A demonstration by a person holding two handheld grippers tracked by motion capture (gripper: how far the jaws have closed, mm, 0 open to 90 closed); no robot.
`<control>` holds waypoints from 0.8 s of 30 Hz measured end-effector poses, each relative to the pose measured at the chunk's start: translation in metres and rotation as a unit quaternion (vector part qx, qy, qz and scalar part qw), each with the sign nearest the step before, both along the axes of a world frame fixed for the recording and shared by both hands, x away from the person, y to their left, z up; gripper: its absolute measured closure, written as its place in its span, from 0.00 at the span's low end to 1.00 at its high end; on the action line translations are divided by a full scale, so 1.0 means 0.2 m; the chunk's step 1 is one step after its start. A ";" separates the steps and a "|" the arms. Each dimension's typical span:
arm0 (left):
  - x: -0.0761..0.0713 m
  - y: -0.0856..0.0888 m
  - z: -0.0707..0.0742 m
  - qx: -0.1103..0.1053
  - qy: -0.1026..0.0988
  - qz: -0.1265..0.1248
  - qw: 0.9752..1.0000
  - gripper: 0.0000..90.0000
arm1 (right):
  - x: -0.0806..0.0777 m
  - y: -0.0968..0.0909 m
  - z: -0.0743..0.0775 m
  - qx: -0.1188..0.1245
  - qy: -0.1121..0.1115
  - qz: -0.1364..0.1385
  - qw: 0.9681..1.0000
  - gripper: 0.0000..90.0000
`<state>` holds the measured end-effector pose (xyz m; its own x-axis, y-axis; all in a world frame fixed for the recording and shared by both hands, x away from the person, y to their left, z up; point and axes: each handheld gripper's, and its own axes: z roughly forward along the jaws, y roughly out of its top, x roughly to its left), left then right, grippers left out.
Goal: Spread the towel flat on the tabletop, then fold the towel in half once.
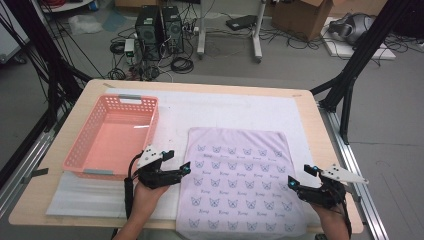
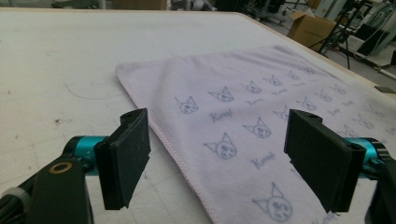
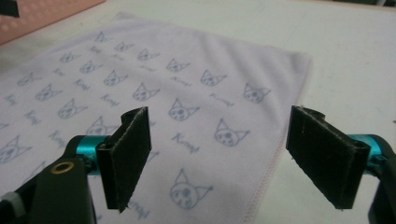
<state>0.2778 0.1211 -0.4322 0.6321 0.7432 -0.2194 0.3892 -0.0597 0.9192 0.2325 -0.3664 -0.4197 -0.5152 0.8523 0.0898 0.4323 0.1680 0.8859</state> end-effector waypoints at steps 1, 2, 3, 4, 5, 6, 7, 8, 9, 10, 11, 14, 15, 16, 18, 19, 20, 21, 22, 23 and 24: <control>0.00 0.00 0.00 0.002 -0.002 -0.002 1.000 0.26 | 0.00 -0.01 0.00 0.001 0.000 -0.004 1.000 0.23; 0.00 0.00 0.00 0.004 -0.005 -0.004 1.000 0.26 | 0.00 -0.01 -0.01 0.000 0.001 -0.006 1.000 0.23; -0.01 0.00 0.00 0.003 -0.005 -0.005 1.000 0.26 | 0.01 -0.01 -0.01 0.000 0.003 -0.006 1.000 0.23; 0.00 0.00 0.00 0.004 -0.005 -0.005 1.000 0.26 | 0.00 -0.02 -0.01 -0.001 0.006 -0.007 1.000 0.23; 0.00 0.01 0.00 0.006 -0.006 -0.006 1.000 0.26 | 0.00 -0.02 -0.02 -0.002 0.005 -0.009 1.000 0.23; 0.00 0.00 0.00 0.007 -0.005 -0.005 1.000 0.26 | 0.00 -0.02 -0.02 -0.003 0.005 -0.010 1.000 0.23; 0.00 0.00 0.00 0.008 -0.004 -0.005 1.000 0.26 | 0.00 -0.01 -0.01 -0.003 0.005 -0.010 1.000 0.23; 0.00 0.00 0.00 0.007 -0.004 -0.006 1.000 0.26 | 0.00 -0.01 -0.01 -0.004 0.005 -0.010 1.000 0.23; 0.00 0.00 0.00 0.006 -0.005 -0.006 1.000 0.26 | 0.00 -0.01 -0.01 -0.005 0.007 -0.009 1.000 0.23; 0.00 -0.01 0.00 0.007 -0.003 -0.008 1.000 0.26 | 0.01 -0.01 -0.02 -0.005 0.008 -0.008 1.000 0.23; 0.01 -0.02 -0.01 0.007 -0.002 -0.008 1.000 0.26 | 0.00 -0.01 -0.02 -0.004 0.014 -0.010 1.000 0.23; 0.01 -0.03 -0.01 0.010 0.003 -0.014 1.000 0.26 | 0.01 -0.01 -0.03 -0.005 0.015 -0.015 1.000 0.23; 0.01 -0.03 -0.01 0.011 0.002 -0.015 1.000 0.26 | 0.01 -0.02 -0.03 -0.007 0.014 -0.015 1.000 0.23; 0.01 -0.04 -0.01 0.012 0.002 -0.016 1.000 0.26 | 0.01 -0.02 -0.03 -0.006 0.015 -0.016 1.000 0.23; 0.01 -0.03 -0.01 0.014 0.006 -0.018 1.000 0.27 | 0.01 -0.02 -0.03 -0.008 0.017 -0.016 1.000 0.23; 0.02 -0.03 -0.02 0.014 0.008 -0.016 1.000 0.27 | 0.01 -0.02 -0.03 -0.008 0.019 -0.016 1.000 0.23; 0.02 -0.03 -0.02 0.012 0.012 -0.013 1.000 0.27 | 0.02 -0.02 -0.04 -0.009 0.020 -0.019 1.000 0.23; 0.02 -0.02 -0.02 0.011 0.015 -0.010 1.000 0.27 | 0.02 -0.03 -0.04 -0.011 0.024 -0.020 0.999 0.23; 0.03 -0.01 -0.02 0.011 0.018 -0.008 1.000 0.27 | 0.02 -0.03 -0.04 -0.010 0.026 -0.021 0.999 0.23; 0.03 -0.01 -0.02 0.010 0.019 -0.005 1.000 0.27 | 0.02 -0.04 -0.05 -0.010 0.029 -0.022 0.999 0.23; 0.03 -0.01 -0.02 0.009 0.020 -0.003 1.000 0.27 | 0.02 -0.04 -0.05 -0.010 0.032 -0.022 0.999 0.23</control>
